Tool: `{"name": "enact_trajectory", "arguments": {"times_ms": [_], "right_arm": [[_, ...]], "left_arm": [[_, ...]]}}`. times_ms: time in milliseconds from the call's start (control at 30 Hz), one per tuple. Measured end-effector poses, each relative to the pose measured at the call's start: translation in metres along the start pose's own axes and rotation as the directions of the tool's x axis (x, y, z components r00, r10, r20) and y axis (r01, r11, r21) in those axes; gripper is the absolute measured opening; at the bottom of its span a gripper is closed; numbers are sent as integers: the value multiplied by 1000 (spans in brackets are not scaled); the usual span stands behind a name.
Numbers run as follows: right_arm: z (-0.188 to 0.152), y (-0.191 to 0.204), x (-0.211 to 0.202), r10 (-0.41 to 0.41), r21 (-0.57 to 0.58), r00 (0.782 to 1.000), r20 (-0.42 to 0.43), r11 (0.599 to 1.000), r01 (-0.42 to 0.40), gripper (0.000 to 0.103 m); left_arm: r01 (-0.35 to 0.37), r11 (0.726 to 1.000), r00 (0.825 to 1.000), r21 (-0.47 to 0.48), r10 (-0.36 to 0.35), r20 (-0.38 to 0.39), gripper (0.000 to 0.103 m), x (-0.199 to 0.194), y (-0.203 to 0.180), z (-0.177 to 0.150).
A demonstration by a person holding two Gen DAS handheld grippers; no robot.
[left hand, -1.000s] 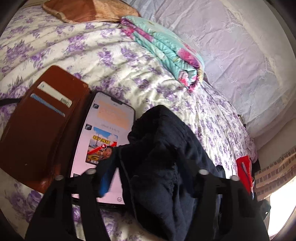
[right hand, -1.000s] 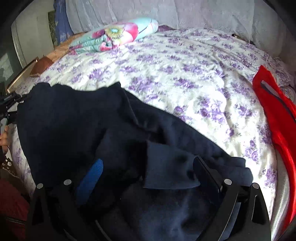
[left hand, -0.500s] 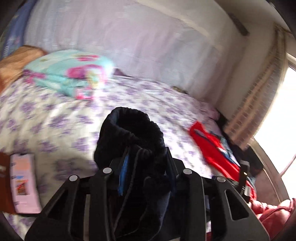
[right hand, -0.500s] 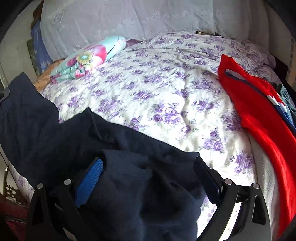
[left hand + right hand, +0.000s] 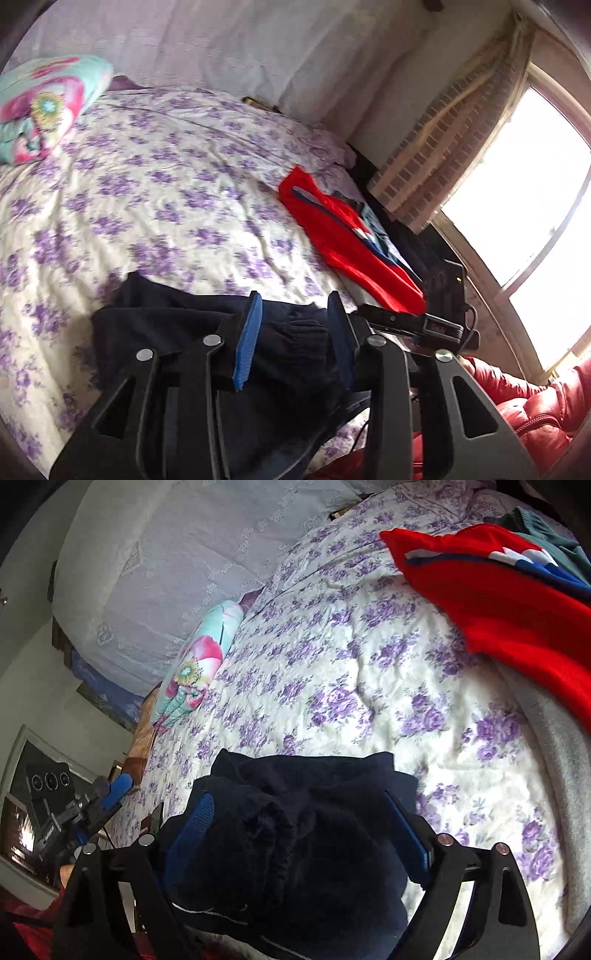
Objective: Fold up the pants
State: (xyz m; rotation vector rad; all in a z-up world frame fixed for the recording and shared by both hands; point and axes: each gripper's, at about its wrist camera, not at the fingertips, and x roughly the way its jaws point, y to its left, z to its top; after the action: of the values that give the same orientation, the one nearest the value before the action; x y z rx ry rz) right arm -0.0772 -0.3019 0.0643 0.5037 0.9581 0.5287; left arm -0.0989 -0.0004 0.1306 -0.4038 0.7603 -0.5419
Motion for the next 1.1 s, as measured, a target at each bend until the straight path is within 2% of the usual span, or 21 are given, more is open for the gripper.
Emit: {"name": "enact_trajectory", "arguments": {"times_ms": [100, 167, 200, 267, 333, 400, 467, 500, 533, 600, 667, 800, 867, 933, 1000, 1100], "right_arm": [[-6, 19, 23, 30, -62, 994, -100, 997, -37, 82], [-14, 31, 34, 4, -122, 988, -155, 992, -23, 80], [-17, 33, 38, -9, -138, 986, -166, 990, -14, 80], [-21, 31, 43, -16, -121, 984, -179, 993, -6, 79], [-22, 31, 50, -16, -93, 981, -193, 996, -2, 74], [-26, 37, 61, -22, -105, 975, -222, 994, -1, 73], [-31, 43, 73, -49, -132, 968, -246, 991, 17, 72], [-33, 44, 77, -65, -140, 967, -248, 990, 30, 68], [-34, 47, 80, -86, -153, 969, -232, 987, 51, 64], [-34, 61, 73, -129, -217, 977, -168, 972, 91, 44], [-33, 81, 59, -150, -306, 983, -104, 945, 112, 35], [-24, 95, 20, -154, -316, 988, -17, 938, 141, 29], [-16, 89, -7, -181, -271, 983, 33, 945, 183, 28], [-10, 71, -21, -232, -228, 972, 37, 945, 234, 28], [-8, 40, -15, -275, -191, 961, -22, 945, 266, 28], [-19, -3, 18, -325, -154, 941, -97, 939, 309, 32]], "left_arm": [[-124, 988, 992, -95, 126, 16, 41, -21, 41, -6], [-215, 964, 976, -156, 219, 6, 49, -35, 66, -18], [-254, 950, 966, -181, 257, -4, 57, -39, 76, -25], [-301, 927, 953, -222, 302, -31, 63, -45, 91, -40], [-322, 911, 947, -257, 311, -85, 65, -40, 105, -55], [-326, 905, 944, -274, 298, -141, 65, -29, 112, -66], [-314, 909, 945, -273, 271, -185, 65, -18, 115, -73], [-310, 913, 945, -266, 266, -189, 66, -16, 116, -74], [-309, 915, 945, -259, 265, -189, 68, -15, 115, -74], [-313, 916, 944, -249, 271, -190, 70, -15, 115, -72], [-309, 917, 945, -251, 268, -186, 71, -15, 117, -69], [-290, 927, 954, -239, 260, -150, 71, -20, 114, -58], [-276, 939, 959, -207, 254, -126, 71, -22, 106, -50], [-264, 951, 962, -159, 249, -108, 77, -20, 95, -43], [-248, 961, 965, -123, 234, -118, 79, -12, 86, -40], [-239, 967, 962, -84, 224, -157, 79, 4, 78, -43]]}}
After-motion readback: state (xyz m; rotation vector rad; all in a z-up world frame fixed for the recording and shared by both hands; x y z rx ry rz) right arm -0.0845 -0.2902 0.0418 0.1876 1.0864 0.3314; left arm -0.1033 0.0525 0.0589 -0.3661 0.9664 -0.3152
